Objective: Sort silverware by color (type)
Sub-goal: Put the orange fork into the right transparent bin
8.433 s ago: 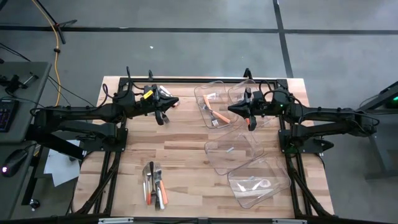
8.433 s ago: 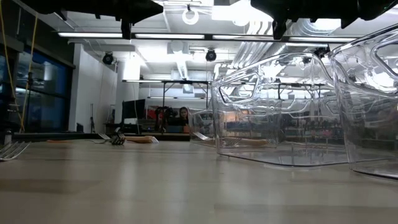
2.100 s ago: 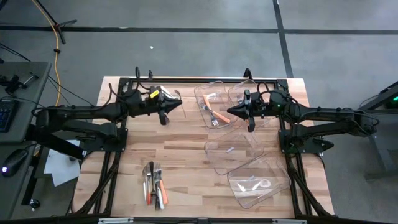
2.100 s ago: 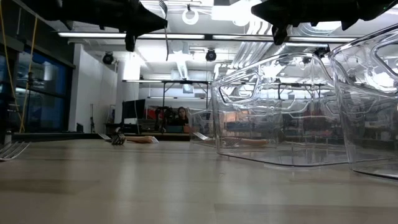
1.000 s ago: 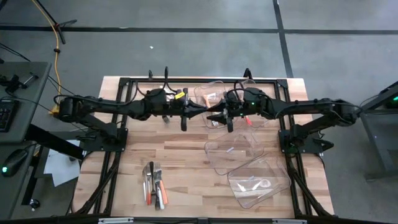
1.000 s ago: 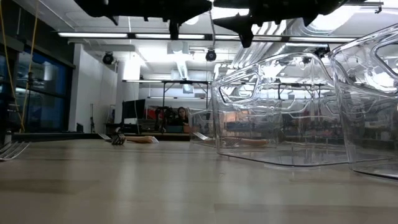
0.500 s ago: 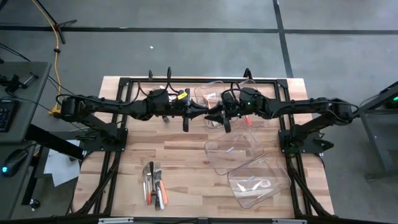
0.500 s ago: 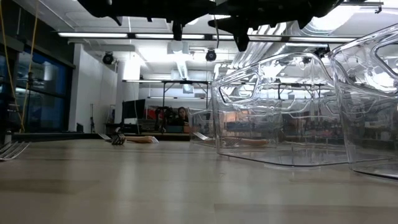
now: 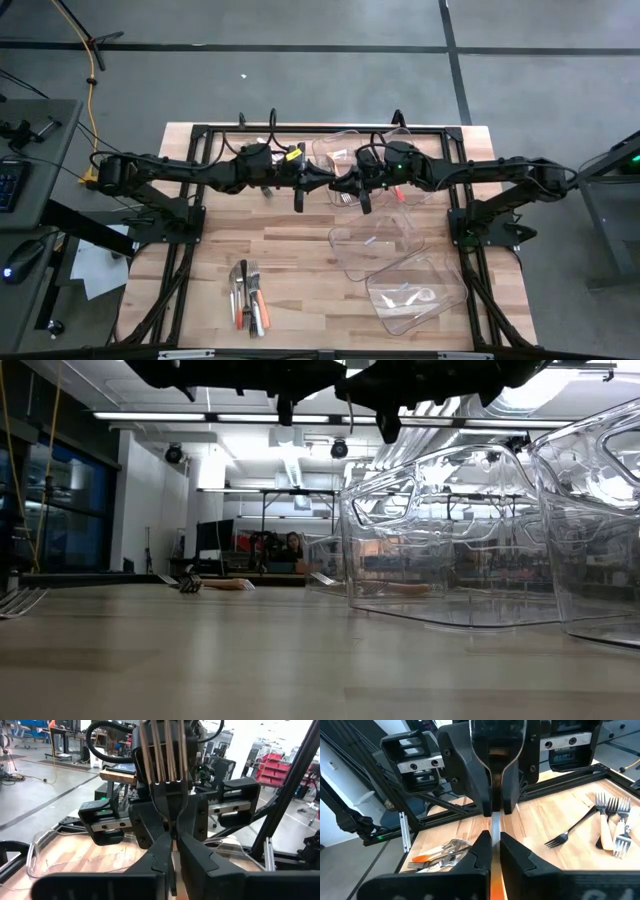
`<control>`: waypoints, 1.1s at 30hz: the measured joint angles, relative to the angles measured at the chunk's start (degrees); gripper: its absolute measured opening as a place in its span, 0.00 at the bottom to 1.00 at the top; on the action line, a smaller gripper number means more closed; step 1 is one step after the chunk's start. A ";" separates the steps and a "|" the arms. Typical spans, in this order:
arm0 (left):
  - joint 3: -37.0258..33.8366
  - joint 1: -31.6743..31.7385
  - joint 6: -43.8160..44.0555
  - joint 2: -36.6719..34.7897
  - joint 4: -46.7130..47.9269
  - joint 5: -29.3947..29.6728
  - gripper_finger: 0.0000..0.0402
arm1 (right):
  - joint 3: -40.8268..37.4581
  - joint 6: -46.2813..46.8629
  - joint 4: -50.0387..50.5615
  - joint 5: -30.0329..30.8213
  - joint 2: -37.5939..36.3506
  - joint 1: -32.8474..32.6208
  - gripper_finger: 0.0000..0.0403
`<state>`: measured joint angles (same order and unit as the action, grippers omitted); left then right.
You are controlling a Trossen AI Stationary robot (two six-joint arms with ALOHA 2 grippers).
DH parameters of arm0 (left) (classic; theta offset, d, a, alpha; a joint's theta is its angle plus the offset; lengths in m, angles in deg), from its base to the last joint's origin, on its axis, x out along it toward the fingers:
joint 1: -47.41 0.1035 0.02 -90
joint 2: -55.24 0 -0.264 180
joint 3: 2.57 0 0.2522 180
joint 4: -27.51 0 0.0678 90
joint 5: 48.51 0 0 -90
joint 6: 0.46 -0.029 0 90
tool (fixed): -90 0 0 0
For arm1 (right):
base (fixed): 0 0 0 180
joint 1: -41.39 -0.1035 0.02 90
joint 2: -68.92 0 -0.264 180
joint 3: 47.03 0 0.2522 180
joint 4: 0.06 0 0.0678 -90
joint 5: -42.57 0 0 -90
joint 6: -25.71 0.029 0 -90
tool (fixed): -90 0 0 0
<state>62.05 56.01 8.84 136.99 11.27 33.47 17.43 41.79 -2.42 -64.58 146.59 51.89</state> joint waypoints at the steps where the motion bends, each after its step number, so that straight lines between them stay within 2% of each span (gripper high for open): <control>1: 0.00 0.01 0.11 -0.01 0.46 -0.01 0.09 | -0.02 -0.18 0.12 -0.02 0.00 0.07 0.02; 6: -0.04 0.65 2.88 -1.69 3.75 -0.47 0.22 | -0.04 -1.61 2.58 -0.20 -1.66 1.21 0.01; 11: -0.04 1.59 2.89 -6.05 12.35 -0.57 0.34 | -0.09 -4.46 8.28 -0.24 -5.48 3.06 0.01; 17: -0.90 2.85 2.90 -12.92 24.84 -0.65 0.40 | -0.09 -7.94 20.27 1.57 -11.79 5.09 0.01; 20: -3.81 2.73 3.68 -16.78 22.32 -0.66 0.39 | -0.09 -9.19 27.97 5.03 -15.12 5.75 0.01; 26: -12.58 1.83 6.18 -23.95 11.12 1.18 0.35 | -0.09 -10.16 40.30 9.34 -22.11 6.96 0.01; 33: -18.82 1.88 8.57 -29.23 5.53 4.14 0.25 | -0.09 -11.03 45.97 12.65 -29.50 8.04 0.01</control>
<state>43.23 57.89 17.41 107.75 16.80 37.61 17.34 30.76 43.54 -51.93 117.09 59.93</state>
